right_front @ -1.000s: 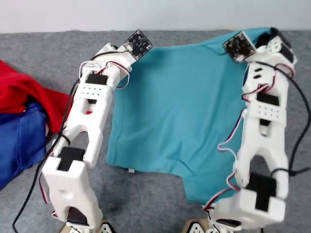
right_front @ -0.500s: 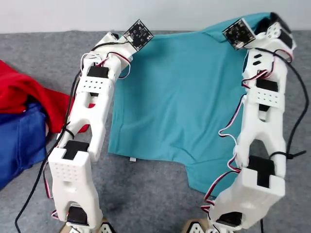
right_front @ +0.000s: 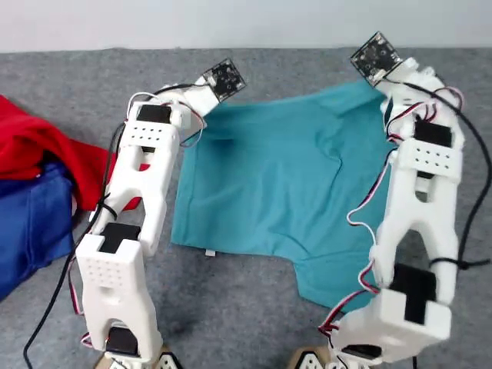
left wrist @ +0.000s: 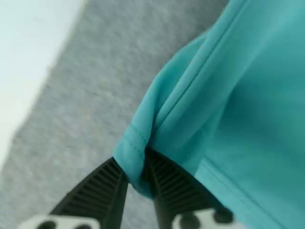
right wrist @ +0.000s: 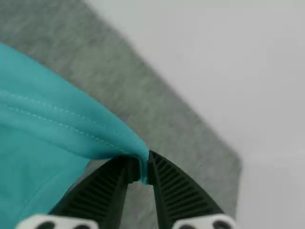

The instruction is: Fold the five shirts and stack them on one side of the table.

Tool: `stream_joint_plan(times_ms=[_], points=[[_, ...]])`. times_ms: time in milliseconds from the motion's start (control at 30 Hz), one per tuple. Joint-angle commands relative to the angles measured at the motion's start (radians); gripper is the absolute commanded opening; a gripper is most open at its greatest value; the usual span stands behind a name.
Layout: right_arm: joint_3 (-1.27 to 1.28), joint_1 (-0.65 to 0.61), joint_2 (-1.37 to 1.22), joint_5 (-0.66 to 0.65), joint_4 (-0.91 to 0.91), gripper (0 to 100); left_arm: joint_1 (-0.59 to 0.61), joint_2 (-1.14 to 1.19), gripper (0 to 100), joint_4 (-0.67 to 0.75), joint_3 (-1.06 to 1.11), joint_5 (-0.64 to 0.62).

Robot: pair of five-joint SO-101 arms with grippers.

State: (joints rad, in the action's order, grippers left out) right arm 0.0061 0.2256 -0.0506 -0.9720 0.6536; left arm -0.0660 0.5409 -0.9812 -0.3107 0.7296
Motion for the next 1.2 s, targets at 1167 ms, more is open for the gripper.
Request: stream_joint_plan(times_ms=[1167], points=[[0.272,0.231,0.344,-0.104,1.138,1.5,-0.035,-0.115,2,-0.775,0.091,0.077]])
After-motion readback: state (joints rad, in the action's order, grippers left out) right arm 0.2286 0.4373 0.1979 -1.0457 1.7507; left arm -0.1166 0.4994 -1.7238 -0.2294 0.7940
